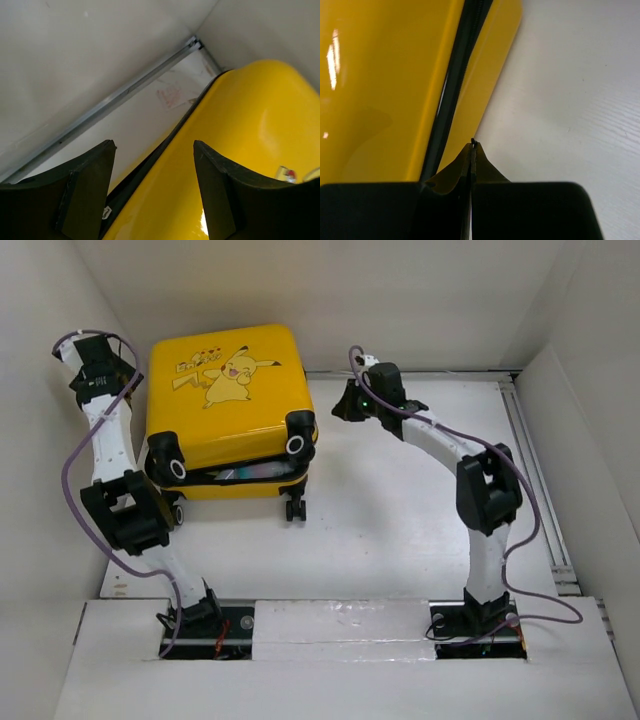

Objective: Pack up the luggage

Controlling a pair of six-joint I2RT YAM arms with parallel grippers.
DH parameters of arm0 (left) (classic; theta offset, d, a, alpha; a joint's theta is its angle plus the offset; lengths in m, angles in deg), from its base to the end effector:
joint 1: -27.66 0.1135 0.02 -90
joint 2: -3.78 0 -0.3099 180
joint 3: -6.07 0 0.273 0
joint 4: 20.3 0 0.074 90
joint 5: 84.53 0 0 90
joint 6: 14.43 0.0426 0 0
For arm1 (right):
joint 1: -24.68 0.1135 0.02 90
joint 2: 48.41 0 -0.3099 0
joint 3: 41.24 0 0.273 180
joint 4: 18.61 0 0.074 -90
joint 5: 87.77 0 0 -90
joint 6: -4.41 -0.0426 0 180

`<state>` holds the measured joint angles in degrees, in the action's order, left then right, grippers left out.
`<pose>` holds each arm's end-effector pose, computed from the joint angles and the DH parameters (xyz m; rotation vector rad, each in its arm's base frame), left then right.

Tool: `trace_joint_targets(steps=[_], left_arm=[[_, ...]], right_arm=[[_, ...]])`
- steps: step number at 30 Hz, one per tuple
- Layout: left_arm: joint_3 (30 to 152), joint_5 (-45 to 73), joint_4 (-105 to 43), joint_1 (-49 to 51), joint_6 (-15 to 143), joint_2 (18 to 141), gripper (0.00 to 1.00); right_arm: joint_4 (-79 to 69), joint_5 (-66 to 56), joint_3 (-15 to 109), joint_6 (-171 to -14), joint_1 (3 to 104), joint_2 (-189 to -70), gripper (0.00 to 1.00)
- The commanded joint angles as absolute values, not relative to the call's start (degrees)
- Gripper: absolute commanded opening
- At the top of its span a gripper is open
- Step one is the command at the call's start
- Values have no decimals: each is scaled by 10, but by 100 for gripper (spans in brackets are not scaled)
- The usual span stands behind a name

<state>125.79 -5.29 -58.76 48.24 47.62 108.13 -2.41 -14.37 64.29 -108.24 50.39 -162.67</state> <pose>0.4340 0.1715 0.4407 -0.9185 1.7402 0.1012 0.4644 0.2371 0.3062 -0.2486 2.0702 0.8188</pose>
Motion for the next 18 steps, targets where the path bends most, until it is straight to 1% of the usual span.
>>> trace_joint_targets(steps=[1, 2, 8, 13, 14, 15, 17, 18], left_arm=[[1237, -23, -578, 482, 489, 1084, 59], [1225, -23, -562, 482, 489, 1090, 58], [1104, -23, -513, 477, 479, 1095, 57], [995, 6, -452, 457, 451, 1083, 56], [971, 46, -436, 457, 438, 1077, 55], [919, 71, -415, 452, 412, 1060, 52], [868, 108, -357, 427, 387, 1038, 52], [831, 108, -345, 412, 379, 1015, 52]], right_arm=[[-5, -156, 731, -1076, 517, -1661, 0], [1, -156, 743, -1076, 517, -1681, 0], [12, -101, 788, -1071, 557, -1717, 0], [18, -106, 818, -1071, 589, -1751, 0], [12, -106, 810, -1071, 594, -1751, 0], [12, -106, 789, -1071, 602, -1741, 0], [-19, -106, 752, -1071, 607, -1706, 0], [-27, -93, 702, -1071, 607, -1688, 0]])
